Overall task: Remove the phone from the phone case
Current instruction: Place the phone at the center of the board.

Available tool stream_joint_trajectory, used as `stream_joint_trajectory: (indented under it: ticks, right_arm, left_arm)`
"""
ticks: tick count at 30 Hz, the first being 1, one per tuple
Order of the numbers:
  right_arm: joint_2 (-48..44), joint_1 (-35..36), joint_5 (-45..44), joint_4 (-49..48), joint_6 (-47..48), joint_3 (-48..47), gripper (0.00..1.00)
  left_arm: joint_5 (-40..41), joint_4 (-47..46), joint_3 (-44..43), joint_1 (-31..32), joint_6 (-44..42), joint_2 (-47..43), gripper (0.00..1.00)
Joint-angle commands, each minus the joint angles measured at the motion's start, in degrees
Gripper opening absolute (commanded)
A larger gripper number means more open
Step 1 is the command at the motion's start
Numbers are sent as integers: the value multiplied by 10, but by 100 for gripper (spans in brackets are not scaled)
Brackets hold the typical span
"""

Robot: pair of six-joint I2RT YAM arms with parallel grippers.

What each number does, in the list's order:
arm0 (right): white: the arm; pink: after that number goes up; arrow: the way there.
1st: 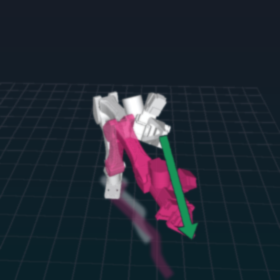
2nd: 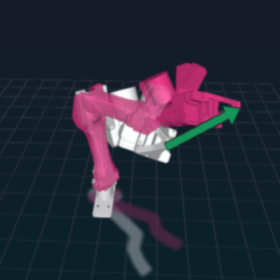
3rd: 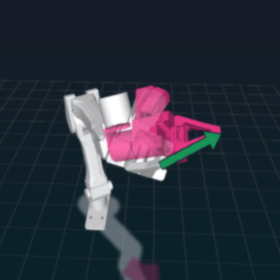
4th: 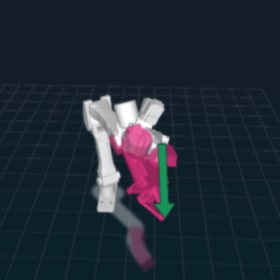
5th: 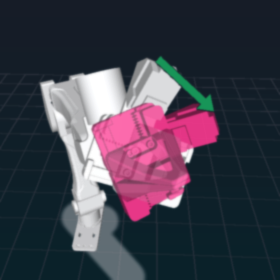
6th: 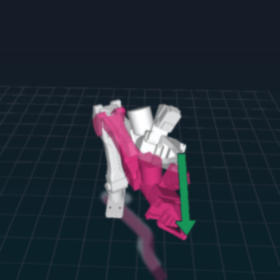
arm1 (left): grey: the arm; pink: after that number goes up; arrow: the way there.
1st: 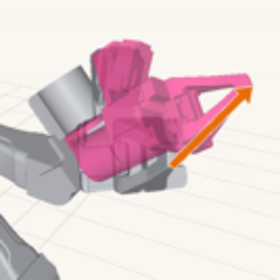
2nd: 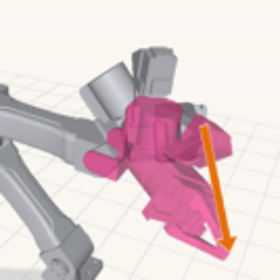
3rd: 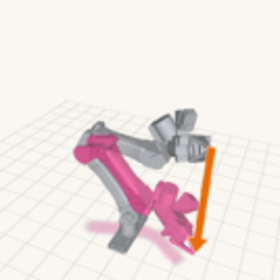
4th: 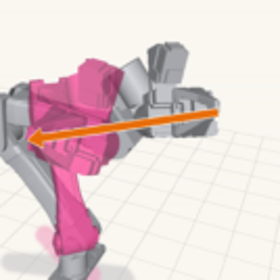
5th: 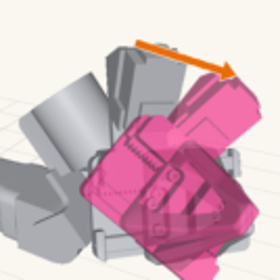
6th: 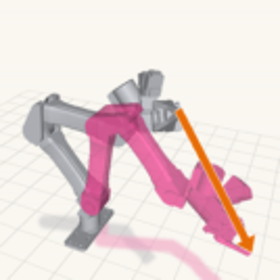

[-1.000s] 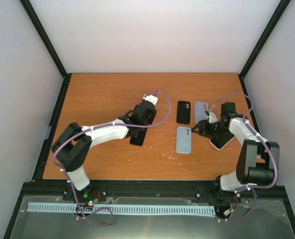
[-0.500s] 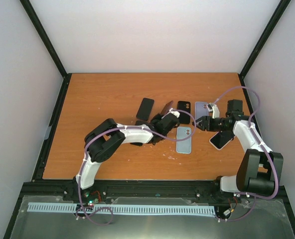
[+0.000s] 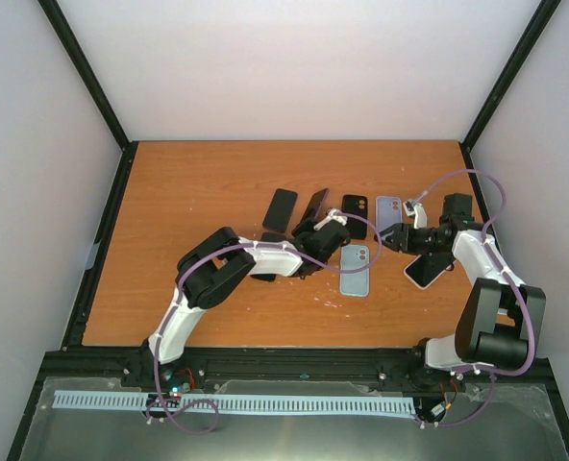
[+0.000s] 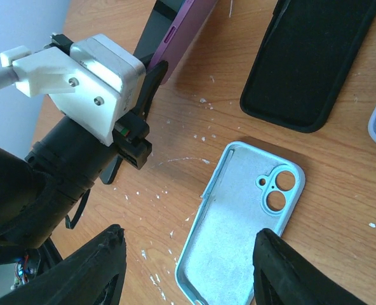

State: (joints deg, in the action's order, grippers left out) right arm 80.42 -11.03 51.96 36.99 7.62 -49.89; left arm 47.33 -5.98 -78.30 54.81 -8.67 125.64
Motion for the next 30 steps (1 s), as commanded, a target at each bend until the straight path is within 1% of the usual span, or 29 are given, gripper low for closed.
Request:
stream_joint_trajectory:
  ticks: [1,6,8,10,15,17,21,25,27,30]
  right_arm:
    - [8,-7,13,-6,9,-5,55]
    - [9,-9,15,-5,8,-5,55]
    - [8,-11,15,-5,8,-4,55]
    - [7,-12,15,-6,8,-4,55]
    - [9,-13,16,-7,9,-4,55]
    - [7,-15,13,-5,9,-4,55]
    - [6,-19,14,-6,8,-4,55]
    - [5,-23,12,-5,9,-6,55]
    - [7,-25,4,4,12,-13,55]
    - [12,-31,-45,36,27,-43,55]
  left_arm:
    - [5,51,-21,-2,17,34,0]
    - [6,65,-30,-2,31,54,4]
    - [4,68,-29,-2,40,55,8]
    - [1,71,-28,-2,45,56,10]
    - [-11,78,-31,-2,59,58,19]
    - [-26,83,-31,-3,74,56,24]
    - [-34,84,-31,-3,81,53,25]
    - [-47,85,-33,-5,88,47,30]
    - [-56,87,-32,-6,94,40,34]
    - [-81,92,-30,-8,107,22,42]
